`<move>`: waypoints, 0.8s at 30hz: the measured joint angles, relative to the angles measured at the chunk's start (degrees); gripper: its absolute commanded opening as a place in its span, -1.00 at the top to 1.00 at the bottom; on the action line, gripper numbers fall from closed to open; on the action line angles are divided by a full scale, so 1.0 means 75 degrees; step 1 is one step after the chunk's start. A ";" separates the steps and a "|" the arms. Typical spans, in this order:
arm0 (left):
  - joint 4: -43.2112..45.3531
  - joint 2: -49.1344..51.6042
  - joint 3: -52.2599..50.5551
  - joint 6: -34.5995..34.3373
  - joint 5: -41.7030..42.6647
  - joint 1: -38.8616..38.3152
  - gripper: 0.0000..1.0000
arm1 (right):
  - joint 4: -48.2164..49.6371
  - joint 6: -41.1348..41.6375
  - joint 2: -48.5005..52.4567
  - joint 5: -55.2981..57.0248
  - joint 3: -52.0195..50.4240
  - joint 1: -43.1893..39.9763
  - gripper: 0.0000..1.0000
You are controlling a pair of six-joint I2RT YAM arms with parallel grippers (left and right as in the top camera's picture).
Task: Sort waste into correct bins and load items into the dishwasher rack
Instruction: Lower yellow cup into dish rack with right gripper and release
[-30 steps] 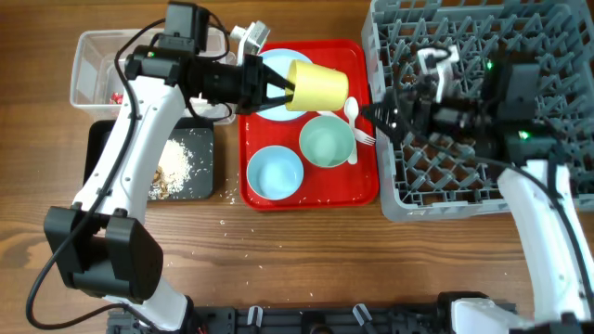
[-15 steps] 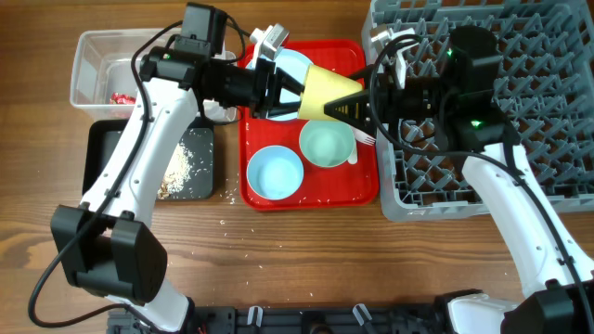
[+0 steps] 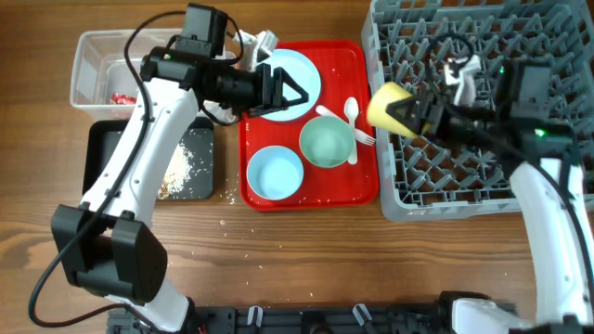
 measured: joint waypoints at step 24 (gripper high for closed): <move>-0.0641 0.0000 0.0000 0.0003 -0.3759 0.0009 -0.21 | -0.3570 -0.0280 0.2043 0.4931 0.2229 0.0965 -0.58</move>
